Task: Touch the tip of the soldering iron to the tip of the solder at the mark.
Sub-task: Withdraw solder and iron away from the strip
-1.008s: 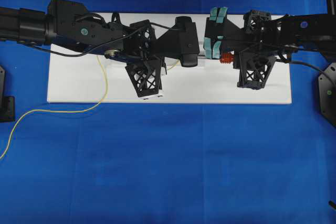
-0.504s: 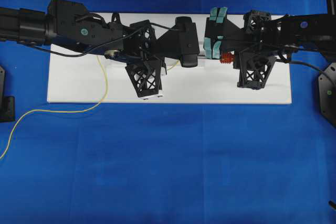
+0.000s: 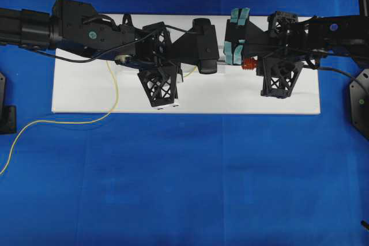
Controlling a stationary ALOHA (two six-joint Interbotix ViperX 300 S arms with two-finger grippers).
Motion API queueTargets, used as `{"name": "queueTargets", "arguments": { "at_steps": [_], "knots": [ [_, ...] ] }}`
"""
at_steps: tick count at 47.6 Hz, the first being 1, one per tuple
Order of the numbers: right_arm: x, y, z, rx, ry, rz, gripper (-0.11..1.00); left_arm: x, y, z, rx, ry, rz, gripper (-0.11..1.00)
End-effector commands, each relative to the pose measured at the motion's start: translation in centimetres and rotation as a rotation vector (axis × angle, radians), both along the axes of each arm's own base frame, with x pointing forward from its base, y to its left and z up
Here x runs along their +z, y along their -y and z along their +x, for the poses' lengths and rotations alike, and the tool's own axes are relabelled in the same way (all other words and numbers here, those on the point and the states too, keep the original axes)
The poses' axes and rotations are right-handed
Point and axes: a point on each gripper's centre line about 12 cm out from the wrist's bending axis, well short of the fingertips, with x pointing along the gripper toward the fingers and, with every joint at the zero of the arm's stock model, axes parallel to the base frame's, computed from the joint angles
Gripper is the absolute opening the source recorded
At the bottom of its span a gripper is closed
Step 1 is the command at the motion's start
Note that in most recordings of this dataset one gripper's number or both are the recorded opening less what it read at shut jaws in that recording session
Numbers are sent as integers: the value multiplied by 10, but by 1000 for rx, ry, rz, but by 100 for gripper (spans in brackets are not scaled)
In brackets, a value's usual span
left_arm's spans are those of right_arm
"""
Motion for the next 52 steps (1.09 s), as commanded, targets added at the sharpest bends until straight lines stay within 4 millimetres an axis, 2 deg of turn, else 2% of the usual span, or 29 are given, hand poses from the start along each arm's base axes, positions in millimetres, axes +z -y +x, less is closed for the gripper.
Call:
{"name": "queueTargets", "arguments": {
  "at_steps": [1,18,26,38,52],
  "knots": [
    [10,1,6,0,36,-9,6,15,-1,4,-3,41,7,2],
    [11,1,7,-2,38,-7,6,16,0,4,-6,42,8,2],
    [11,1,7,-1,38,-9,6,27,0,1,-8,56,11,2],
    [11,1,7,-1,38,-9,6,60,3,-24,-4,91,12,2],
    [11,1,7,-1,38,-9,6,68,6,-60,11,89,2,2]
  ]
}}
